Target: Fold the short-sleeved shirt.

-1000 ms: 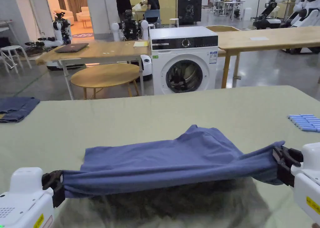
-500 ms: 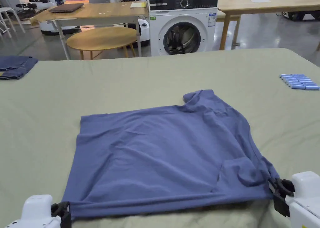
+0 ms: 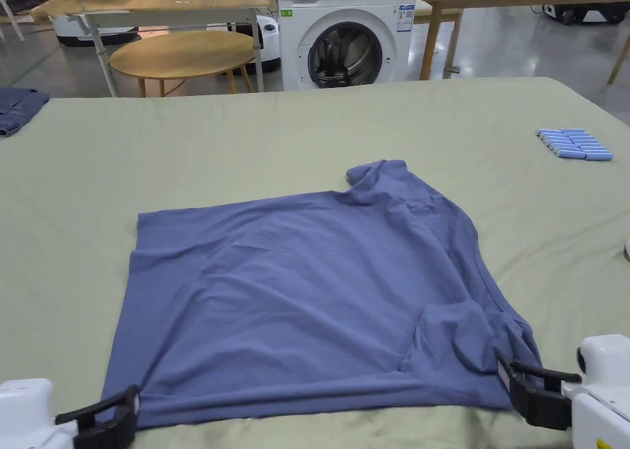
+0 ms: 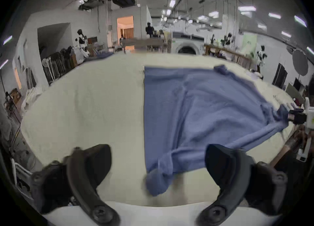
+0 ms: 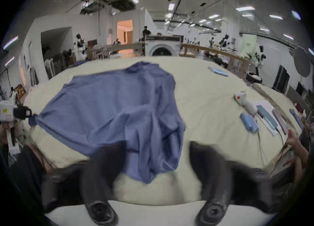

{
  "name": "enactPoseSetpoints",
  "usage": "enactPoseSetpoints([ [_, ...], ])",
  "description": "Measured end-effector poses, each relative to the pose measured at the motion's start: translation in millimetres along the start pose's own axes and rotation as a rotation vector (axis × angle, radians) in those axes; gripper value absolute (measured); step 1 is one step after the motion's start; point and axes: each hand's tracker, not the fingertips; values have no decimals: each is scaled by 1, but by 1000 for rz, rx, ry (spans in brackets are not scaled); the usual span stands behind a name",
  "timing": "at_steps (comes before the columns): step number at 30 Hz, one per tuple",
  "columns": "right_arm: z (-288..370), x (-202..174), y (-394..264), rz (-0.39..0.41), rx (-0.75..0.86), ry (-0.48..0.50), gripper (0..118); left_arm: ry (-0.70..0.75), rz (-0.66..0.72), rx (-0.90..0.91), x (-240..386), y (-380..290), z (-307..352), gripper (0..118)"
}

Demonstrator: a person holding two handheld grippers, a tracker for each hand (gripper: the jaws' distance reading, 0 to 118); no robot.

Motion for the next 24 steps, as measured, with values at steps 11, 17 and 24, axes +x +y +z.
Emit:
enactPoseSetpoints([
  [11,70,-96,-10,186,241,95,0,118,-31,286,30,-3,113,0],
  [17,61,-134,-32,258,176,225,0,10,-25,127,25,-34,103,0],
  [24,55,-136,-38,243,131,268,0,17,11,2,8,-38,48,84],
])
